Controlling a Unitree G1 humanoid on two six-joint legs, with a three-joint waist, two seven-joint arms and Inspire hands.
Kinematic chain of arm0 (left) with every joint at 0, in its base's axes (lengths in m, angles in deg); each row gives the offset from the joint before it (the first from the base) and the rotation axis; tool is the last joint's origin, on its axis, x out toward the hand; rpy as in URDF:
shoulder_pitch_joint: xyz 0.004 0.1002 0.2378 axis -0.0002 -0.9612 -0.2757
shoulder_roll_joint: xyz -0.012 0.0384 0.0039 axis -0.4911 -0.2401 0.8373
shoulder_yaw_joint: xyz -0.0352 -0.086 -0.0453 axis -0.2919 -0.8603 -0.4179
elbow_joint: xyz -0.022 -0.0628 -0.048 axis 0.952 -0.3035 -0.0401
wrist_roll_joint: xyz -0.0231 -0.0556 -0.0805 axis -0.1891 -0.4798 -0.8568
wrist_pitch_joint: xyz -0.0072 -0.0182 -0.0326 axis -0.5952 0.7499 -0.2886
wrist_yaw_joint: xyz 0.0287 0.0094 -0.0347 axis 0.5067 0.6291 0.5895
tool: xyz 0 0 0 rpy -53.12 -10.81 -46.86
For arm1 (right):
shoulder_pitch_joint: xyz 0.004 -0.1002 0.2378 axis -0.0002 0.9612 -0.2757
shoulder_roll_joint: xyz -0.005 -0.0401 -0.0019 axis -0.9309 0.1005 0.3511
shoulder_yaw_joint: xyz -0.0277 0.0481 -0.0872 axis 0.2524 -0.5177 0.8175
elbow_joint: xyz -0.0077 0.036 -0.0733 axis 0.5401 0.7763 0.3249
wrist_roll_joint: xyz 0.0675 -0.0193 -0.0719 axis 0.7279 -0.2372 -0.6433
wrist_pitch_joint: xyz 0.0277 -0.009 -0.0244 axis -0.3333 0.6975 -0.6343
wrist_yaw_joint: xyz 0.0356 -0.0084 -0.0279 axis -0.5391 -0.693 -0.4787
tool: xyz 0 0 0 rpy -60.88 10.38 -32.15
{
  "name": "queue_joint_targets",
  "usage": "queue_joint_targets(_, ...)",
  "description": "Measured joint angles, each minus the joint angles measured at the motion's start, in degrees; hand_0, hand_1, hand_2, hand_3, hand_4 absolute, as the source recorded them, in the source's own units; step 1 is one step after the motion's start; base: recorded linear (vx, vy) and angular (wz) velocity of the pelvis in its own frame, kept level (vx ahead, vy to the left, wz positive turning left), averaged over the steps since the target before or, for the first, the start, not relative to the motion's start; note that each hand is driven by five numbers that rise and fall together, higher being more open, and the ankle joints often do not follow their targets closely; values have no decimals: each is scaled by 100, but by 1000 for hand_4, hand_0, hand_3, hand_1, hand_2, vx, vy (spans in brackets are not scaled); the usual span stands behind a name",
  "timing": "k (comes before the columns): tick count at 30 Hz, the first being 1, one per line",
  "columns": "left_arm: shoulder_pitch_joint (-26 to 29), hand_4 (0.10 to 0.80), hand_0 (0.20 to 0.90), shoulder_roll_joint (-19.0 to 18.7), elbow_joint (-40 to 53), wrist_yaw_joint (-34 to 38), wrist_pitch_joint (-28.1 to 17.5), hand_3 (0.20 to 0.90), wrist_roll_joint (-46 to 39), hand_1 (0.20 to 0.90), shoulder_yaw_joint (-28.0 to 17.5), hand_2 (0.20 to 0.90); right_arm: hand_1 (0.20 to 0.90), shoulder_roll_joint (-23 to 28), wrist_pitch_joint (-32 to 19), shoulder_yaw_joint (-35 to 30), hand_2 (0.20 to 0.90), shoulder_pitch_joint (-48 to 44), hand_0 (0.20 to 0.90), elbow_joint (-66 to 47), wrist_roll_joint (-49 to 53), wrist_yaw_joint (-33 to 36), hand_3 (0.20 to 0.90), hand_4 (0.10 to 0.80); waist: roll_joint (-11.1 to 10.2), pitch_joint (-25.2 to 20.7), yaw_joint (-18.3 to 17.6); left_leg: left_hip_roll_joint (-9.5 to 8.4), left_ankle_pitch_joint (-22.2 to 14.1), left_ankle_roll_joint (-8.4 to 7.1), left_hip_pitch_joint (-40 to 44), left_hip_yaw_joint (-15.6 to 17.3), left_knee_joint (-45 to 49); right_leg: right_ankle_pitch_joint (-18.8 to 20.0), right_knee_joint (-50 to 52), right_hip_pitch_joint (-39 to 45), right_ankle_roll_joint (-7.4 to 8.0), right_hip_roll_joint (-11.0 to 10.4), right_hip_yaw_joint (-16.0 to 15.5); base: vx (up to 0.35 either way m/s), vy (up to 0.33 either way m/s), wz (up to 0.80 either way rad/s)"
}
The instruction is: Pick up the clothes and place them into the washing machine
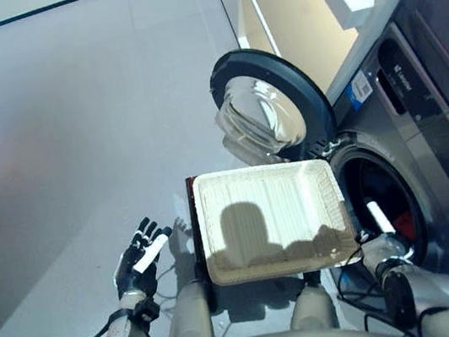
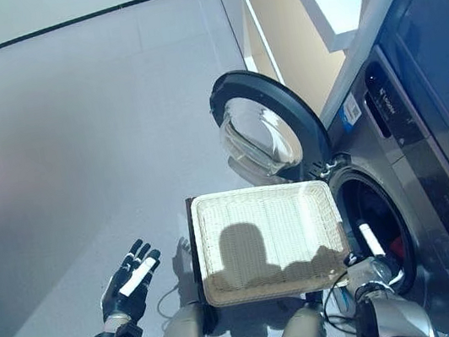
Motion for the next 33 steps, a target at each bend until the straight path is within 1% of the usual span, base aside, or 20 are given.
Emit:
queue_joint_targets(2, -53, 800, 900, 106, -6, -14, 8, 900, 3, 900, -111, 900, 900, -15, -2, 303, 900, 17, 900, -1, -408, -16, 900, 800, -38, -31, 5, 8, -15, -38, 49, 2, -34, 35, -98, 81, -44, 16, -18, 48, -9, -3)
queue_joint_targets(4, -95, 800, 900, 109, -14, -16, 10, 900, 7, 900, -158, 900, 900, -60, 3, 457, 900, 28, 900, -3, -642, -36, 900, 800, -98, -84, 13, 6, 15, -68, 75, 5, -108, 62, -148, 83, -77, 28, -17, 61, -8, -4)
queue_joint_targets(7, -163, 800, 900, 120, -41, -20, 50, 900, 54, 900, -214, 900, 900, -202, 141, 904, 900, 111, 900, -6, -1232, -132, 900, 800, -196, -166, 63, 17, 52, -54, 213, -1, -191, 72, -223, 212, -82, 55, -24, 53, -8, -3)
queue_joint_targets(11, -194, 800, 900, 246, -44, -87, 66, 900, 205, 900, -314, 900, 900, -452, 249, 1382, 900, 142, 900, -47, -1851, -191, 900, 800, -190, -273, 157, 21, 63, -70, 294, -5, -268, 71, -265, 286, -81, 65, -55, 8, -2, 0)
queue_joint_targets(15, -251, 800, 900, 281, -45, -115, 83, 900, 245, 900, -362, 900, 900, -634, 251, 1654, 900, 112, 900, -128, -2128, -269, 900, 800, -152, -297, 215, 13, 92, -75, 294, -10, -318, 71, -274, 273, -81, 64, -67, -33, 3, 1)
queue_joint_targets(19, -252, 800, 900, 281, -45, -125, 112, 900, 247, 900, -369, 900, 900, -655, 259, 1864, 900, 114, 900, -129, -2368, -273, 900, 800, -145, -301, 290, 9, 88, -92, 264, -8, -343, 71, -295, 246, -81, 58, -75, -21, 5, 0)
queue_joint_targets(24, -232, 800, 900, 324, -53, -124, 113, 900, 252, 900, -406, 900, 900, -661, 295, 2056, 900, 164, 900, -277, -2573, -378, 900, 800, -143, -309, 289, 10, 102, -81, 200, -22, -325, 74, -320, 195, -80, 68, -107, 31, -9, 1)
queue_joint_targets(25, -230, 800, 900, 355, -54, -123, 113, 900, 274, 900, -418, 900, 900, -662, 357, 2127, 900, 199, 900, -406, -2689, -381, 900, 800, -143, -310, 285, 14, 105, -85, 202, -18, -325, 98, -321, 195, -42, 74, -99, 33, 4, -2)
queue_joint_targets(27, -215, 800, 900, 406, -60, -119, 113, 900, 323, 900, -447, 900, 900, -650, 372, 2234, 900, 301, 900, -675, -2872, -366, 900, 800, -151, -315, 257, 30, 107, -90, 210, -13, -338, 100, -323, 195, -39, 91, -100, 61, 4, -2)
queue_joint_targets(30, -110, 800, 900, 533, -368, -77, 104, 900, 585, 900, -676, 900, 900, -568, 478, 2676, 900, 743, 900, -1595, -4050, -309, 900, 800, -179, -327, 131, 90, 132, -141, 406, 7, -453, 99, -331, 317, -40, 160, -104, 82, 1, -7)
queue_joint_targets(31, -22, 800, 900, 549, -632, -77, 94, 900, 740, 900, -736, 900, 900, -543, 445, 2673, 900, 890, 900, -1903, -4270, -317, 900, 800, -184, -334, 142, 98, 153, -167, 529, 9, -561, 88, -358, 416, -53, 172, -113, 131, 0, -9)
queue_joint_targets(33, 128, 800, 900, 551, -965, 19, 94, 900, 925, 900, -815, 900, 900, -539, 363, 2659, 900, 1176, 900, -2161, -4370, -362, 900, 800, -253, -386, 4, 157, 195, -250, 772, 18, -770, 44, -381, 575, -121, 229, -131, 102, 2, -4)
